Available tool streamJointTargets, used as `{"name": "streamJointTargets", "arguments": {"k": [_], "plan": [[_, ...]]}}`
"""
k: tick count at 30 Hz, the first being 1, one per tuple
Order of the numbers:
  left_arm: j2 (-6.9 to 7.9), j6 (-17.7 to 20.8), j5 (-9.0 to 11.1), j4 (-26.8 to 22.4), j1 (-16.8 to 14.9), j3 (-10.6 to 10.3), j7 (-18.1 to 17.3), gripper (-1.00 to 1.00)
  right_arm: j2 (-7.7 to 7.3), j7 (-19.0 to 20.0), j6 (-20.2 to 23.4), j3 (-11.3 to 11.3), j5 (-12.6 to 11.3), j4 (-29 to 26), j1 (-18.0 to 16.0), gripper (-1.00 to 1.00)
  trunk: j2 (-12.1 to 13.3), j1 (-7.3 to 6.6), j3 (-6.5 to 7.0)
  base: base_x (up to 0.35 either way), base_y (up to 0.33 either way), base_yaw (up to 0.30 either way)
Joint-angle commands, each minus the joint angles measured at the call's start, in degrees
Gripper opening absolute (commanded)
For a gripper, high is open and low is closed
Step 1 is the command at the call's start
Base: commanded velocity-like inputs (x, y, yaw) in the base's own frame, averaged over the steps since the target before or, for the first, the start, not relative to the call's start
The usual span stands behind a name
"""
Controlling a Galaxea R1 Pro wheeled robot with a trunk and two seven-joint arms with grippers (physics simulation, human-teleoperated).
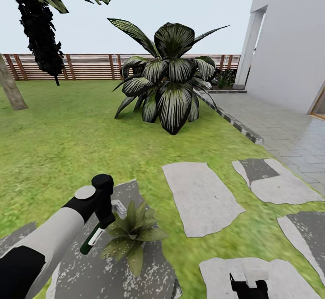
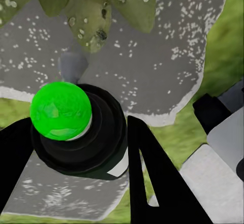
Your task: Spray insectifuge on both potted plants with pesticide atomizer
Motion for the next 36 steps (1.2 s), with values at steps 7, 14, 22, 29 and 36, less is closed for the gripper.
{"name": "streamJointTargets", "arguments": {"k": [7, 14, 22, 29, 36], "plan": [[-0.02, 0.65, -1.77, -0.08, -0.03, -0.23, -0.53, -1.0, 0.02, -0.33, -0.14, -0.21, 0.6, 0.05, -0.04, 1.0, -0.02, 0.0, -0.05, 0.296, 0.0, 0.0], [-0.06, 0.63, -1.8, -0.08, -0.03, -0.19, -0.53, -1.0, 0.02, -0.38, -0.14, -0.21, 0.6, 0.05, -0.04, 1.0, -0.02, 0.0, -0.05, 0.094, 0.0, 0.0], [0.12, 0.36, -1.32, -0.18, 0.01, -0.01, -0.53, -1.0, 0.03, -0.39, -0.14, -0.21, 0.6, 0.05, -0.04, 1.0, -0.02, 0.0, -0.05, 0.001, 0.0, 0.0], [0.02, 0.23, -1.26, -0.17, -0.02, -0.16, -0.53, -1.0, 0.04, -0.39, -0.14, -0.21, 0.6, 0.05, -0.04, 1.0, -0.02, 0.0, -0.03, 0.0, 0.0, -0.022], [0.06, 0.31, -1.23, -0.17, -0.03, -0.05, -0.53, -1.0, 0.04, -0.39, -0.14, -0.21, 0.6, 0.05, -0.04, 1.0, -0.02, 0.0, 0.25, -0.002, 0.0, -0.238]]}}
